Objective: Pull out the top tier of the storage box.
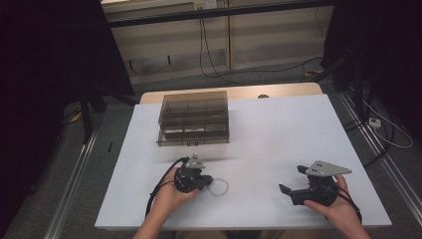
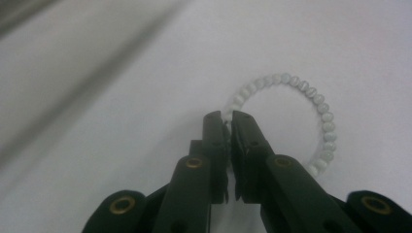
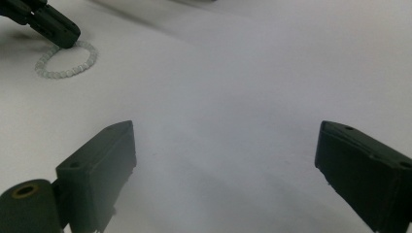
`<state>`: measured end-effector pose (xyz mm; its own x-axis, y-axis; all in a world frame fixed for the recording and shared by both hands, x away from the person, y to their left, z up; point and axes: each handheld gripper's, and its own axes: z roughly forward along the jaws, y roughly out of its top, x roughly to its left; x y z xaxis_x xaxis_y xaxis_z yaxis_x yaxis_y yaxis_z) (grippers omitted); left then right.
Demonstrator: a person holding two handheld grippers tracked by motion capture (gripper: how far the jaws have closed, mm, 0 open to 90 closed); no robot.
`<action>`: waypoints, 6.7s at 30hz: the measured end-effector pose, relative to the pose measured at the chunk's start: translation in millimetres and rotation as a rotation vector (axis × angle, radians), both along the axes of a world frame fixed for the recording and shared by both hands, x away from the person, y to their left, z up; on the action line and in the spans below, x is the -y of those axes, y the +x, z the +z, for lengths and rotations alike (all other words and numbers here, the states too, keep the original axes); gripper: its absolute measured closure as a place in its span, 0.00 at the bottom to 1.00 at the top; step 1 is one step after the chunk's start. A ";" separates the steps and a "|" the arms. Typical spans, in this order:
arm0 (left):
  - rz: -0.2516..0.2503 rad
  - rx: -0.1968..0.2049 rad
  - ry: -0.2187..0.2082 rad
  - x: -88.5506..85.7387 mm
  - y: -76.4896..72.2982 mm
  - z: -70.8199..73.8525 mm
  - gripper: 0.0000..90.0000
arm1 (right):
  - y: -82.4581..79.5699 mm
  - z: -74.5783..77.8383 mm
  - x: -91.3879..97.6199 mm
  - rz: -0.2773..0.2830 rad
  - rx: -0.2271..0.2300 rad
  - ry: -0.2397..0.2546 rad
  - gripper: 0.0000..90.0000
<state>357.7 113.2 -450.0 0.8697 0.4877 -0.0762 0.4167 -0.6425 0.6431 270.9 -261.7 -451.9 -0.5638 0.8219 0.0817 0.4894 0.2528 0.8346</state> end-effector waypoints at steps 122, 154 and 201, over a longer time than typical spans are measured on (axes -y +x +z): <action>0.037 -0.165 0.016 -13.9 42.1 119.4 0.97 | -9.3 9.5 17.5 -0.028 0.042 0.062 0.08; 0.036 -0.146 0.027 -10.6 54.2 157.0 0.97 | -8.7 9.7 17.0 -0.025 0.041 0.071 0.07; 0.043 -0.119 0.021 -7.3 75.0 184.1 0.97 | -10.0 9.8 19.7 -0.030 0.043 0.070 0.07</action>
